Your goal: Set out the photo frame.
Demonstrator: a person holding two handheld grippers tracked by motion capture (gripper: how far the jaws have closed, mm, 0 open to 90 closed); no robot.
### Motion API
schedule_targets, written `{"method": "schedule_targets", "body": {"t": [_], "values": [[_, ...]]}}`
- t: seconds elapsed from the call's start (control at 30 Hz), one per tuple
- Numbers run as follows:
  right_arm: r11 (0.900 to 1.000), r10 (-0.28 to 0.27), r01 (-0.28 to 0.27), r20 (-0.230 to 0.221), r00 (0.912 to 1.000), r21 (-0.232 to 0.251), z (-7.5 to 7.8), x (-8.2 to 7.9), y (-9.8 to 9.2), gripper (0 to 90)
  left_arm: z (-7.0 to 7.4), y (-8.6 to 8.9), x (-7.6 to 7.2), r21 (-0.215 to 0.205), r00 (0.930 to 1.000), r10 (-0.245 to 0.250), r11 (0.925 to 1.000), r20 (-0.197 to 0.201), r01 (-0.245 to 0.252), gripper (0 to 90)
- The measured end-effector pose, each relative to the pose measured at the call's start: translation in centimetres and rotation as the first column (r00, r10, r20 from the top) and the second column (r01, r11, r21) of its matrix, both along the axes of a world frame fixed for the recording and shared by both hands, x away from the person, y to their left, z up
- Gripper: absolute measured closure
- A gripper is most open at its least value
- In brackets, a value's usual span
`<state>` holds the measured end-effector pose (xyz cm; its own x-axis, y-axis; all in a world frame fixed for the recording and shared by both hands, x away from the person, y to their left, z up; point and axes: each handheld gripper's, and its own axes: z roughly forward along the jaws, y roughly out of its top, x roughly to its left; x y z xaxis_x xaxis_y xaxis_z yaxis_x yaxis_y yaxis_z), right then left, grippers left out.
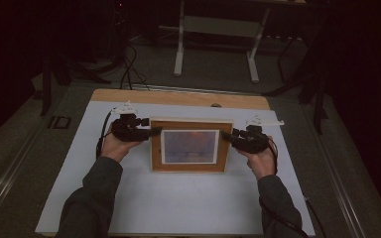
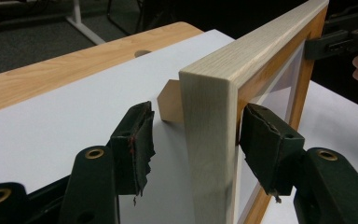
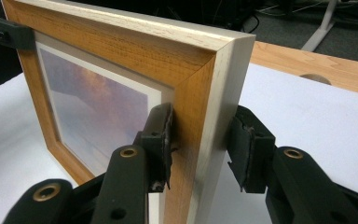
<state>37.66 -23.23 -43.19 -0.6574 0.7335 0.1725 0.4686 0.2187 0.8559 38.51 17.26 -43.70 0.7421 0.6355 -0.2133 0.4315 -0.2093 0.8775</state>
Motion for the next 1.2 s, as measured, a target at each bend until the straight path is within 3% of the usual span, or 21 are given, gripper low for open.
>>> {"method": "schedule_targets", "body": {"t": [0.33, 0.5, 1.03, 1.2], "values": [[1.000, 0.001, -0.001, -0.003, 1.0000, -0.021, -0.2, -0.3, -0.2, 55.7, -0.2, 0.7, -0.8, -0.022, 0.9999, 0.006, 0.9997, 0.012, -0.006, 45.2], [1.000, 0.006, -0.006, -0.007, 1.0000, -0.018, -0.2, -0.4, -0.5, 53.3, -0.4, 1.1, -1.3, -0.050, 1.0000, 0.007, 0.9987, -0.003, -0.007, 45.1], [0.998, 0.016, -0.018, -0.033, 0.9993, -0.062, 0.0, -1.0, -1.4, 53.4, 0.1, 2.6, -2.8, -0.031, 0.9984, 0.056, 0.9979, -0.006, -0.056, 46.1], [0.997, 0.014, -0.017, -0.043, 0.9990, -0.076, -0.2, -1.1, -1.7, 55.9, 0.3, 3.2, -3.2, -0.015, 0.9948, 0.101, 0.9947, -0.014, -0.101, 47.2]]}}
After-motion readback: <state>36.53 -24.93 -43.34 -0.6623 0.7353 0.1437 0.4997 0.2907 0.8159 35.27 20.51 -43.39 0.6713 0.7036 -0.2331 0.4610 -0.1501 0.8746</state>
